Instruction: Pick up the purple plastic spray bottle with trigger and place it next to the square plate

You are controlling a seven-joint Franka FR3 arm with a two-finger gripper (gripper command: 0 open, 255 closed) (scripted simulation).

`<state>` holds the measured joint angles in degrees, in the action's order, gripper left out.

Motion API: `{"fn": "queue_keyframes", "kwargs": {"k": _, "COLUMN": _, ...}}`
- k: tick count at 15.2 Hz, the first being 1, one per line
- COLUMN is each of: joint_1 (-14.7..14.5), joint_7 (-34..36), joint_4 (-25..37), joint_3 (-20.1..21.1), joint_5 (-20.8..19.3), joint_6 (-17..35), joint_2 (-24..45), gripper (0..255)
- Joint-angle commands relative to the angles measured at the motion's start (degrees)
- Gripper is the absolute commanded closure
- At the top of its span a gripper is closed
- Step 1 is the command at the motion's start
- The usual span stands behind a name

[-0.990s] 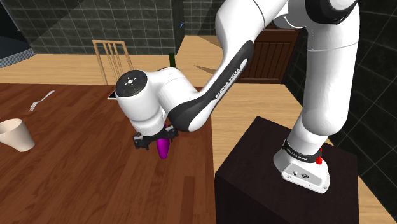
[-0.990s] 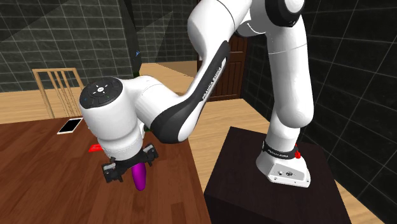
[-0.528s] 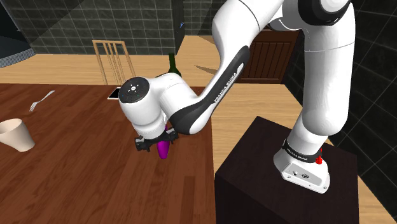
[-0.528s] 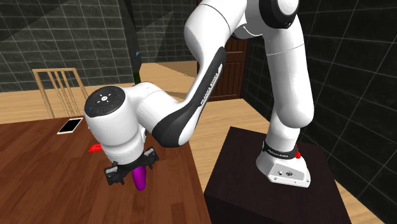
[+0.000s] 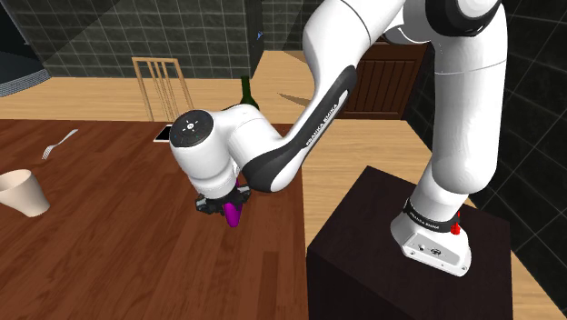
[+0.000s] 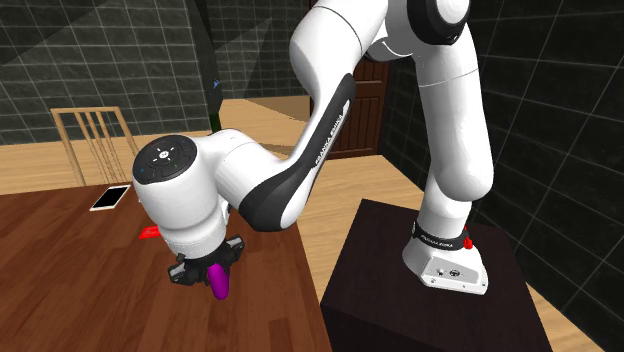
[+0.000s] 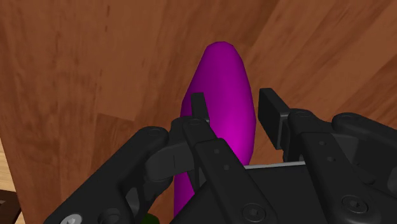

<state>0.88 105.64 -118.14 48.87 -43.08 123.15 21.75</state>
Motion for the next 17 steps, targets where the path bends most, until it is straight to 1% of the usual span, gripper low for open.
{"fn": "queue_keyframes", "kwargs": {"k": 1, "joint_1": 0.02, "joint_7": -0.01, "joint_4": -0.01, "joint_3": -0.02, "joint_5": 0.00, "joint_6": -0.02, "joint_2": 0.00, "gripper": 255}}
{"fn": "queue_keyframes", "kwargs": {"k": 5, "joint_1": 0.01, "joint_7": 0.01, "joint_4": -0.01, "joint_3": -0.04, "joint_5": -0.02, "joint_6": -0.01, "joint_2": 0.03, "gripper": 255}}
{"fn": "queue_keyframes", "kwargs": {"k": 17, "joint_1": 3.35, "joint_7": -6.54, "joint_4": 1.98, "joint_3": 3.88, "joint_5": 7.79, "joint_6": -4.62, "joint_2": -6.80, "gripper": 255}}
